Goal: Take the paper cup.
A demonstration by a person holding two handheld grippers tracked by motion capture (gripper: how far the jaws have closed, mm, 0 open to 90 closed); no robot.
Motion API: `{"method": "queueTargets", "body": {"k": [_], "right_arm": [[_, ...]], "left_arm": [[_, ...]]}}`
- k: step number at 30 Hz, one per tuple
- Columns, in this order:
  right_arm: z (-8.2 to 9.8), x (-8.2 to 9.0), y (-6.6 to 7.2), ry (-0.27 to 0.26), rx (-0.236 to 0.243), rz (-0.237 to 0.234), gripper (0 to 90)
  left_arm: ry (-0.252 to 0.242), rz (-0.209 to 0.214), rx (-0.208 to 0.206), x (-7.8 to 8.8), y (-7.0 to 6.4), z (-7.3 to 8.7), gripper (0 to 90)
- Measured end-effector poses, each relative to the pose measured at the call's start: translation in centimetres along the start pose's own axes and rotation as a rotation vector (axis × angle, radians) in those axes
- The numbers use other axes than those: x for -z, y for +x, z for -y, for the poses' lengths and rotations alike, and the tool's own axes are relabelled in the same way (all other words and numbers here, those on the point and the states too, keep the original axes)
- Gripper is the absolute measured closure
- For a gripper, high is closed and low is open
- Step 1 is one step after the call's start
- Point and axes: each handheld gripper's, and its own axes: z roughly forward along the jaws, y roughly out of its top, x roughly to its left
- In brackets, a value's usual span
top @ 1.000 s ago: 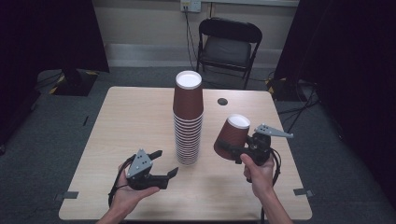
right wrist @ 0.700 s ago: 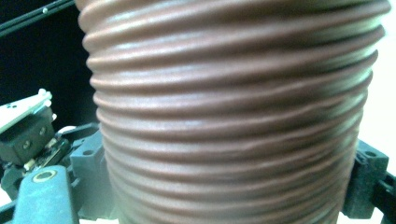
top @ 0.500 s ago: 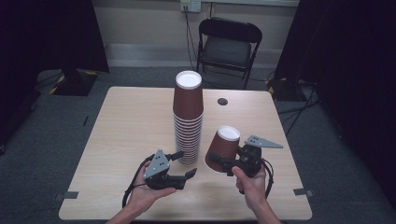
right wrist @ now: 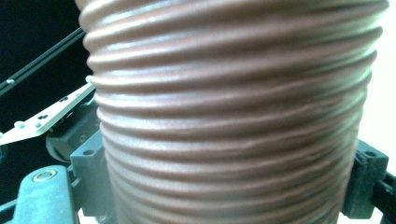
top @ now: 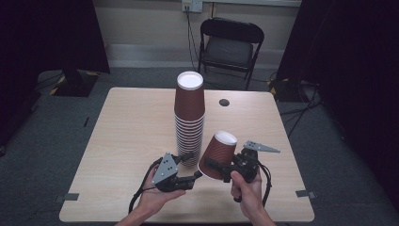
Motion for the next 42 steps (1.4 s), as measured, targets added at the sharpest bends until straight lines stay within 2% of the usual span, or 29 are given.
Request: {"method": "queueTargets", "body": {"k": [2, 4, 8, 11, 13, 14, 16, 19, 21, 22, 25, 26, 30, 33, 37, 42], "right_arm": [[0.1, -0.1, 0.1, 0.002, -0.012, -0.008, 14.3], [0.1, -0.1, 0.3, 0.001, -0.021, -0.017, 14.3], [0.2, -0.2, 0.6, 0.004, -0.027, -0.028, 14.3], [0.3, -0.5, 1.0, 0.018, -0.03, -0.045, 14.3], [0.4, -0.8, 1.3, 0.028, -0.04, -0.063, 14.3], [0.4, -0.8, 1.3, 0.028, -0.04, -0.063, 14.3], [0.5, -1.3, 1.6, 0.038, -0.079, -0.088, 14.3], [0.6, -1.6, 1.6, 0.049, -0.103, -0.085, 14.3], [0.7, -1.7, 1.6, 0.052, -0.12, -0.095, 14.3], [0.9, -1.9, 1.5, 0.067, -0.146, -0.1, 14.3], [1.0, -2.0, 1.5, 0.07, -0.154, -0.099, 14.3], [1.1, -2.0, 1.5, 0.069, -0.153, -0.097, 14.1], [1.1, -2.0, 1.6, 0.071, -0.138, -0.103, 12.4], [1.2, -2.1, 1.5, 0.075, -0.133, -0.132, 11.4], [1.2, -2.2, 1.5, 0.083, -0.136, -0.14, 10.8], [0.9, -1.9, 1.4, 0.059, -0.128, -0.129, 11.4]], "left_arm": [[-0.015, -0.02, -0.001, -0.4, -0.1, -0.1, 38.0], [-0.025, -0.035, -0.019, -0.6, -0.2, 0.0, 41.2], [-0.049, -0.041, -0.038, -0.8, -0.5, 0.0, 47.2], [-0.07, -0.046, -0.043, -0.8, -0.7, 0.0, 47.4], [-0.081, -0.061, -0.063, -0.7, -0.9, 0.1, 47.9], [-0.081, -0.061, -0.063, -0.7, -0.9, 0.1, 50.7], [-0.09, -0.065, -0.07, -0.7, -1.1, 0.2, 52.6], [-0.11, -0.082, -0.086, -0.6, -1.4, 0.2, 57.4], [-0.116, -0.08, -0.086, -0.6, -1.4, 0.2, 61.1], [-0.127, -0.065, -0.087, -0.6, -1.4, 0.1, 62.7], [-0.123, -0.054, -0.078, -0.6, -1.3, 0.2, 65.2], [-0.126, -0.051, -0.066, -0.6, -1.2, 0.2, 68.3], [-0.144, -0.032, -0.07, -0.5, -1.0, 0.1, 73.9], [-0.15, -0.016, -0.075, -0.3, -0.9, 0.1, 76.2], [-0.158, -0.009, -0.052, -0.2, -0.8, 0.2, 78.8], [-0.161, 0.016, -0.014, -0.1, -0.4, 0.4, 81.5]]}}
